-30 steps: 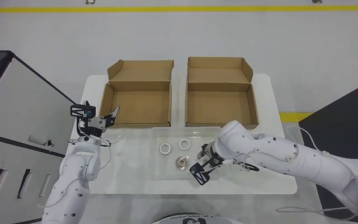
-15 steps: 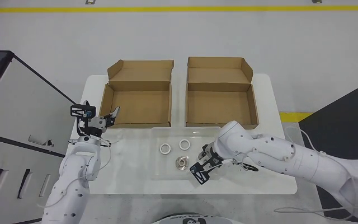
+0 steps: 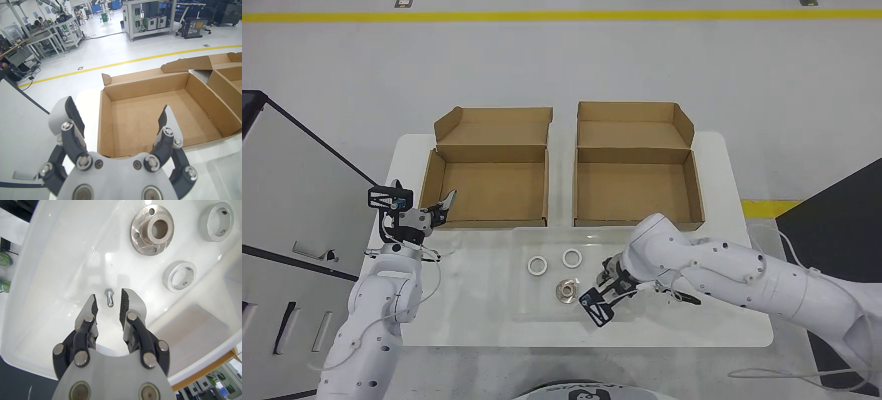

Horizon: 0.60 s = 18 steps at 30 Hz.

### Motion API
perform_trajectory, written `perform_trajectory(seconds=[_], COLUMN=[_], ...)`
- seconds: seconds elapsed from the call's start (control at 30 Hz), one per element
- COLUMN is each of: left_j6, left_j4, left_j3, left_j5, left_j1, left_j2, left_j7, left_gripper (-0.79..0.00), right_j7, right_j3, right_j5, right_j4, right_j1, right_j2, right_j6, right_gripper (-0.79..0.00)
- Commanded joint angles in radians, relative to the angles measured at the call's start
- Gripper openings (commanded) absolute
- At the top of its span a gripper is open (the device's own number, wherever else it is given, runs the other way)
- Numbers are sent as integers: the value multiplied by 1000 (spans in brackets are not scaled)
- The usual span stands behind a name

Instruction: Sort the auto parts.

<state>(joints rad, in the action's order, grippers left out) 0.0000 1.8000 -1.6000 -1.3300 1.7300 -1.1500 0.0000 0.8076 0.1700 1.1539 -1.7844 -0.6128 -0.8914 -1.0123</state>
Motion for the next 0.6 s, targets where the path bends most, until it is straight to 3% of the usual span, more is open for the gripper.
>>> perform_trajectory(seconds=[0.0, 0.17, 0.57], left_j6=[0, 0, 0], left_j4=[0, 0, 0], left_j3=[0, 0, 0], left_j5=[0, 0, 0], left_j1=[0, 0, 0], left_j2=[0, 0, 0], left_j7=[0, 0, 0], left_gripper=[0, 0, 0], right_j7=[0, -2, -50], right_j3=[0, 0, 0], right_j5=[0, -3, -35], right_j4=[4, 18, 27], right_j1=[1, 4, 53], right_j2=[-3, -12, -10], right_j6=[0, 0, 0], right_gripper=[-594, -776, -785])
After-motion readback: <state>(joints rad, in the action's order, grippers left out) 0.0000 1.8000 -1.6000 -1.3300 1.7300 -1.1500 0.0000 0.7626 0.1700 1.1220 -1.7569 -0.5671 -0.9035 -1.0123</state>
